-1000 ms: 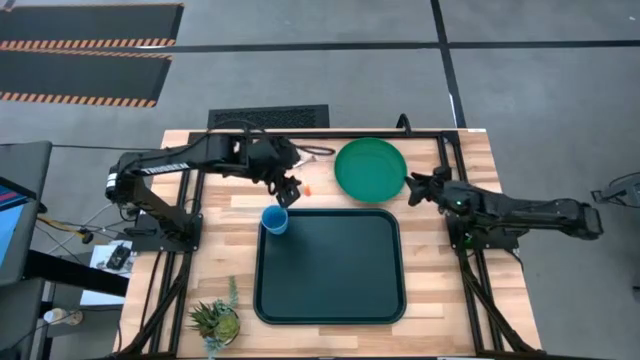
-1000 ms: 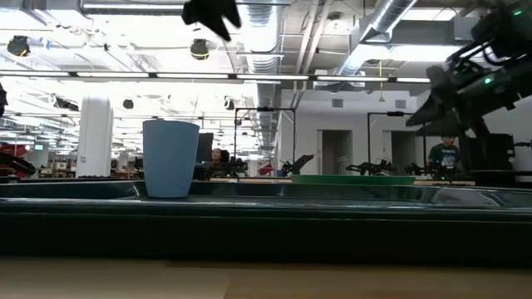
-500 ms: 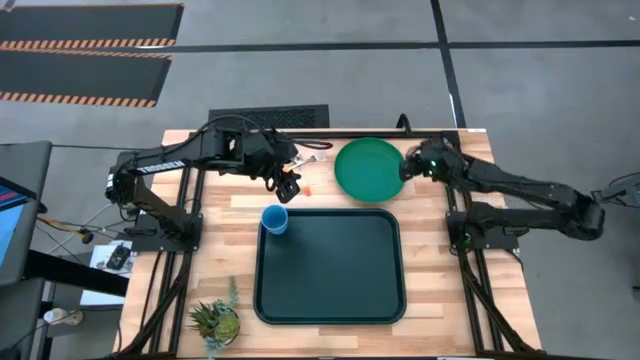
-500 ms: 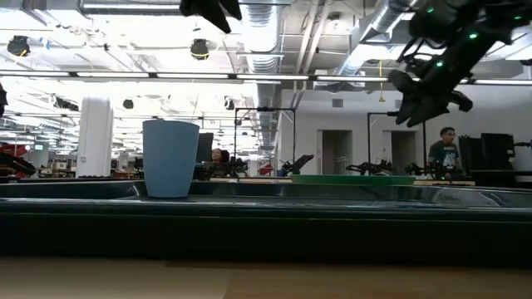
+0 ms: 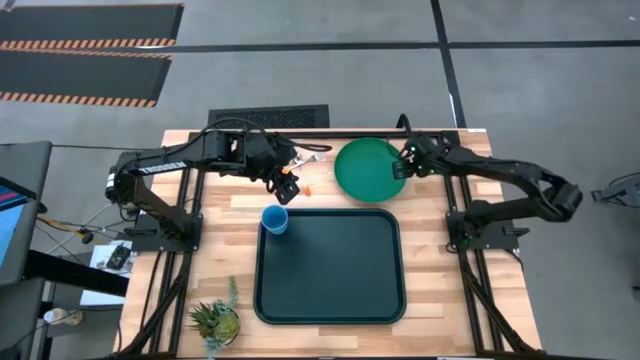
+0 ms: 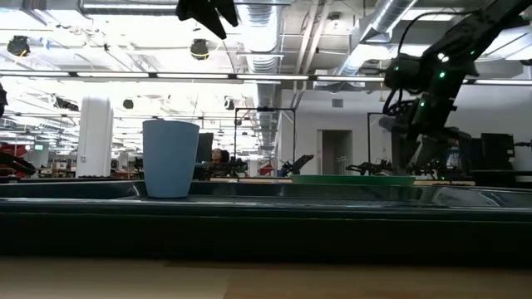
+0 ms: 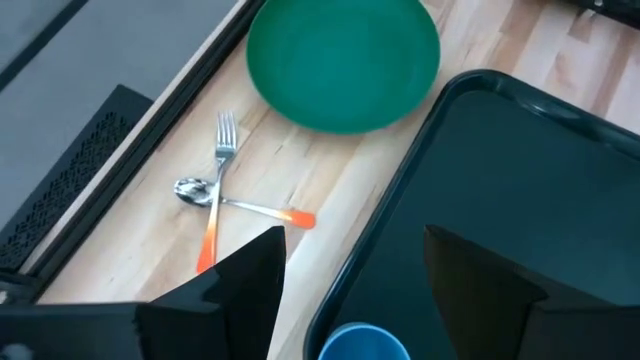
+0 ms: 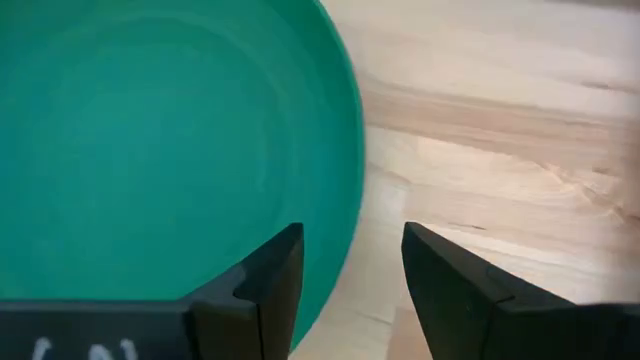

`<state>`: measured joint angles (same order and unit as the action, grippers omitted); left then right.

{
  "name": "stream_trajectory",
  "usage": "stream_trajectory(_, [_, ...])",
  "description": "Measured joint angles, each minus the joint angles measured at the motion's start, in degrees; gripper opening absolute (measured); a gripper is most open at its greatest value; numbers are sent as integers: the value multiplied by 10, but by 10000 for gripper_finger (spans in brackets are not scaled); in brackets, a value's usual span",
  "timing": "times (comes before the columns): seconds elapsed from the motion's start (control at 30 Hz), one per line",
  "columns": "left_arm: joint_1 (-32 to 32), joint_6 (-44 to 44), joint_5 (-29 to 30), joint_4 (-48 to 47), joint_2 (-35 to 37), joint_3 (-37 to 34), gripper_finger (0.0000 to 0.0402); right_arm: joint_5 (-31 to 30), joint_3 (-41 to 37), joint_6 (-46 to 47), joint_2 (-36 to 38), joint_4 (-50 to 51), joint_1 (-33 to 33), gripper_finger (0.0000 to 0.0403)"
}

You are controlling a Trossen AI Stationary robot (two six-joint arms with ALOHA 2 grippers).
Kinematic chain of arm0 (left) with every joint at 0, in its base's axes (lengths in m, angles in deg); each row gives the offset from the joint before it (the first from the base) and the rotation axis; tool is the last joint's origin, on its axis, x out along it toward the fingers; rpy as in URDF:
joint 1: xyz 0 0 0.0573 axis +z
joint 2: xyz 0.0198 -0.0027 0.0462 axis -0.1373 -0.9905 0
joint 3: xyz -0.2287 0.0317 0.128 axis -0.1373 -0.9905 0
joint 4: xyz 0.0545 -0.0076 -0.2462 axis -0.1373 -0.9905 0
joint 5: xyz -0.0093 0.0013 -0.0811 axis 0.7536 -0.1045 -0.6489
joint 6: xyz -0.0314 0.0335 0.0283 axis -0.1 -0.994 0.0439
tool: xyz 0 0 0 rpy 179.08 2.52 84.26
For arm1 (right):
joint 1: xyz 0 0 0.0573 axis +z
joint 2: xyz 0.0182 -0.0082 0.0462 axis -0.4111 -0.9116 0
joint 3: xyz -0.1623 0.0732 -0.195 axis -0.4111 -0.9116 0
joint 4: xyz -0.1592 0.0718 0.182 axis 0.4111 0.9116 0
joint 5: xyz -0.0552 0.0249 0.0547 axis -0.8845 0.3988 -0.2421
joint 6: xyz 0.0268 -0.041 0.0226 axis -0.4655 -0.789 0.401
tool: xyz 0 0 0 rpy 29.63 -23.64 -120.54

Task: Pick and place plate/cup/fork/spoon on tray
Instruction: Put the green plate on the black tray to the bottom of the blue cup

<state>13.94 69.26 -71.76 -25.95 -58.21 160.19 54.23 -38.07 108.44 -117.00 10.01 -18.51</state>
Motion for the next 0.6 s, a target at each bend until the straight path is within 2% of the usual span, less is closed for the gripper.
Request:
stream_trajectory(0.2, [-1,0,10,4,0,0,221,4,0,6,-64,-35,-1,207])
stream_trajectory(0.33, [-1,0,11,4,0,0,221,18,0,19,-109,-54,-2,189])
stream_trajectory(0.43, [-1,0,11,5,0,0,221,20,1,33,-130,-64,-1,147])
stream_trajectory(0.6, [-1,5,12,10,0,0,208,20,4,34,-132,-83,-2,26])
